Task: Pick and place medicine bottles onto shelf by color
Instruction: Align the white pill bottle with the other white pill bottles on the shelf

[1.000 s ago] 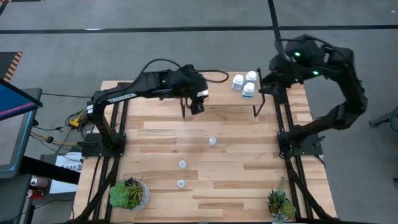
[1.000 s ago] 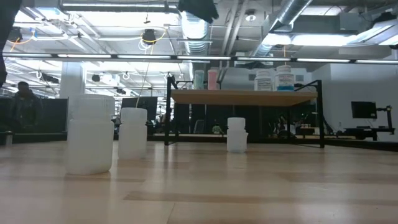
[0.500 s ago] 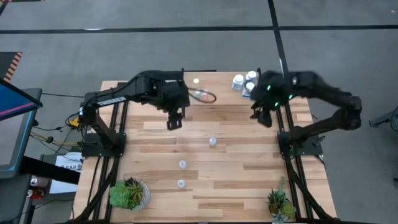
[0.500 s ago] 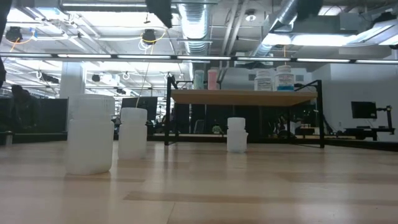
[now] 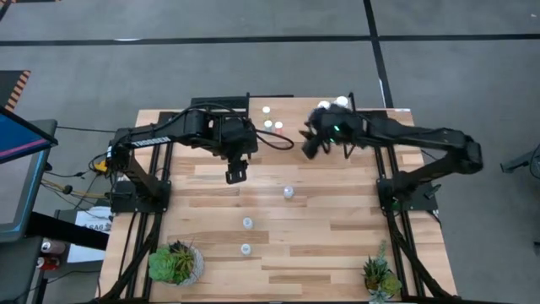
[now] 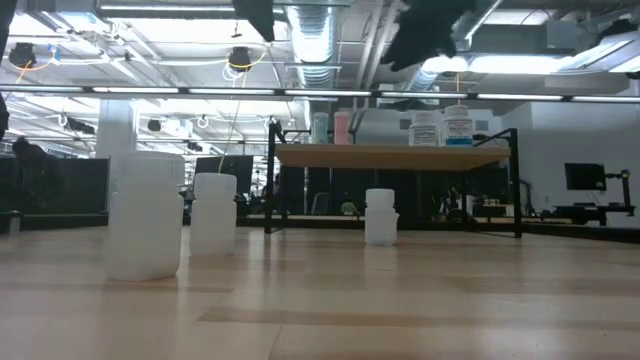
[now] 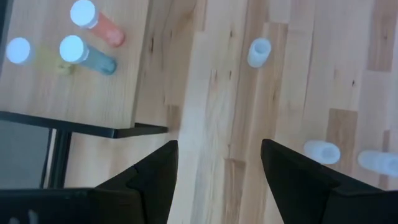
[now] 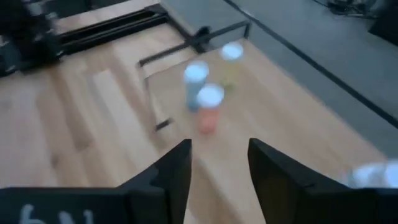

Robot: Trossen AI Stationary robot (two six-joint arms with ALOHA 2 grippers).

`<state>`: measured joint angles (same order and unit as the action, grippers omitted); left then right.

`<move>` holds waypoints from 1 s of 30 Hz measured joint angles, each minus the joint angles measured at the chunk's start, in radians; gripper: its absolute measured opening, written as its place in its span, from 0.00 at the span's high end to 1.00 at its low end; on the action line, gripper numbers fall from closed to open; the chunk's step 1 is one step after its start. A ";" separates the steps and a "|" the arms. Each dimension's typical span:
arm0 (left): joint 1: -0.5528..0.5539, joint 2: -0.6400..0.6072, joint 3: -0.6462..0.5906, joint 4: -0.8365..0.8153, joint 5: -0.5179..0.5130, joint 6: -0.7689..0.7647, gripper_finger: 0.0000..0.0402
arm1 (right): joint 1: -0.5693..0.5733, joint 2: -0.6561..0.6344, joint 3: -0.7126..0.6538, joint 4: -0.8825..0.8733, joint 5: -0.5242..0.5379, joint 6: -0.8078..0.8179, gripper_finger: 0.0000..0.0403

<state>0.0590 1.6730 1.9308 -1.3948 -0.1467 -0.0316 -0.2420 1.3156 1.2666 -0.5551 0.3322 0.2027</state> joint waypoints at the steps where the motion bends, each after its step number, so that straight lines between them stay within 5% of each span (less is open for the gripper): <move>1: 0.000 0.000 0.000 0.002 0.000 0.006 0.46 | -0.021 0.033 0.042 -0.027 0.008 -0.001 0.59; 17: 0.000 0.000 0.001 0.006 0.001 0.038 0.46 | -0.223 0.552 0.632 -0.656 0.012 -0.115 0.75; 30: 0.000 0.000 0.001 0.009 0.001 0.037 0.46 | -0.260 0.651 0.726 -0.828 0.141 -0.221 0.76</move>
<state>0.0593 1.6730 1.9316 -1.3853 -0.1459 0.0058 -0.5023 1.9663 1.9926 -1.3828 0.4732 -0.0187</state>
